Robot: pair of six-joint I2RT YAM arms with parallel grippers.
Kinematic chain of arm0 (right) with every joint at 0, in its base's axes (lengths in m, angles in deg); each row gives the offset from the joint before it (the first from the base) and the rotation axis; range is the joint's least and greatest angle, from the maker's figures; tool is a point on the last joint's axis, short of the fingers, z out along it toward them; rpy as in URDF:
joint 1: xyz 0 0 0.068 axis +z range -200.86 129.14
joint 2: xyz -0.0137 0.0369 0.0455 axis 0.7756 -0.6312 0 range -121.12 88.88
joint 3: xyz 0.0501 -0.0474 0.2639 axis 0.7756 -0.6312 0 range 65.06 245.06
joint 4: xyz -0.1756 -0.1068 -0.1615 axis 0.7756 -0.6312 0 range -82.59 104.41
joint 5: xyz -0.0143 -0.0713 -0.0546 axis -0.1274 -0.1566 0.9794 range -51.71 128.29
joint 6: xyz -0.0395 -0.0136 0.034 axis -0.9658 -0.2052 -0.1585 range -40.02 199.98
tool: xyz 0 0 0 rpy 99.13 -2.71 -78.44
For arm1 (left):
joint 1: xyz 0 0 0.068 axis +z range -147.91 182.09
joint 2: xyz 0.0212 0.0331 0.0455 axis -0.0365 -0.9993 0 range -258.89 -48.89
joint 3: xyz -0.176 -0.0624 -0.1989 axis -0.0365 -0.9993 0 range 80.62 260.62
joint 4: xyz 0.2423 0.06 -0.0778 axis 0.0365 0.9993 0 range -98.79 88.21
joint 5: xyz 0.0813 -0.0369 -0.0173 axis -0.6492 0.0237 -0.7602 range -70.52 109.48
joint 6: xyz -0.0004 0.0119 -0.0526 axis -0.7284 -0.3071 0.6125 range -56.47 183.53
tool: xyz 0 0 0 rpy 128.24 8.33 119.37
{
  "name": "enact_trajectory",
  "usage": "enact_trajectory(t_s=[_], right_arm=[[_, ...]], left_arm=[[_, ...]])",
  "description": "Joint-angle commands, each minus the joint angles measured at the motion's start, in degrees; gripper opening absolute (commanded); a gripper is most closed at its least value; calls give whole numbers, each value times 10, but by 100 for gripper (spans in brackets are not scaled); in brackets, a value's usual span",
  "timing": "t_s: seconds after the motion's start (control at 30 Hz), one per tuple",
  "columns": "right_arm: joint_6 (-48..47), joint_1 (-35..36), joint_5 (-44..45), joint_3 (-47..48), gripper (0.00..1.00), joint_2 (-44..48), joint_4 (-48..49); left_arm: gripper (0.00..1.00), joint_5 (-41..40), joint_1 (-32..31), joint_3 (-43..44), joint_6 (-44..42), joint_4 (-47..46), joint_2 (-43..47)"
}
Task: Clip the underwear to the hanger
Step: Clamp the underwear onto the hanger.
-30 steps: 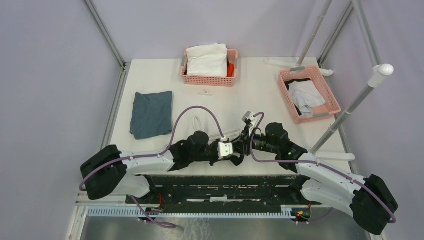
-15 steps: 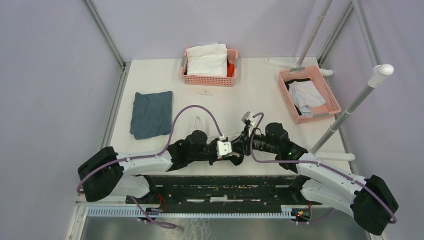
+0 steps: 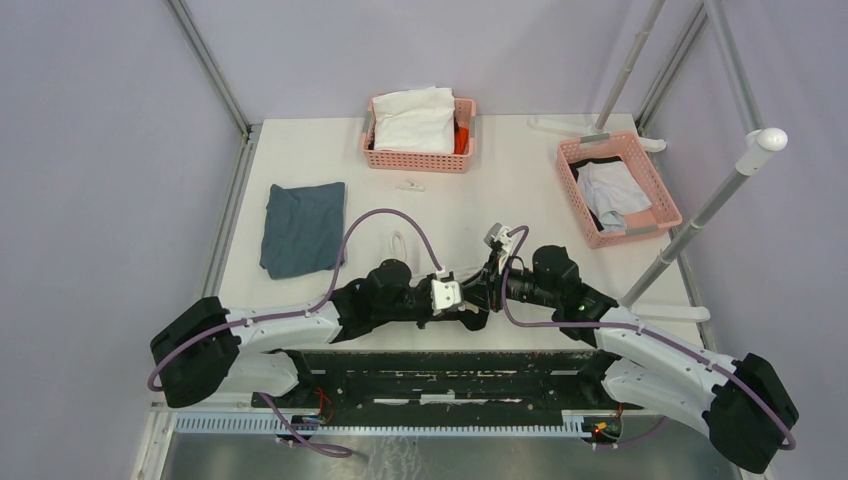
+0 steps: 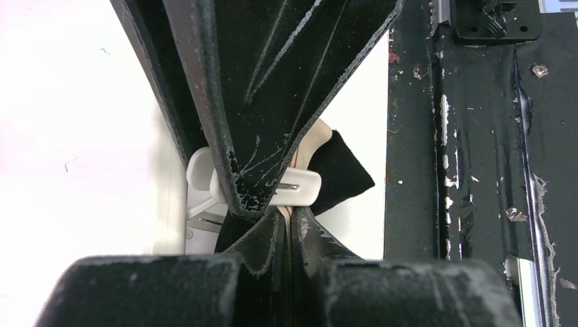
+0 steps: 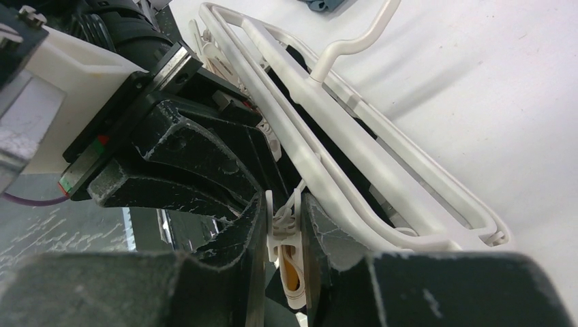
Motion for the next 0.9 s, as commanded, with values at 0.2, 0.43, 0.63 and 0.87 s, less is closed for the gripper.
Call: enact_trajectory(t_s=[0.2,0.43,0.63,0.87], right_arm=[[-8,11,-18,26,4,16,14],[-9,12,-17,24,5,17,12],[-10,12,-17,25,6,18,13],[-10,13,-18,24,9,19,11]], left_arm=[[3,15,5,18,17,-60,27],[3,15,5,13,19,-63,35],[3,12,6,11,19,-64,37],[3,10,6,7,21,-69,38]])
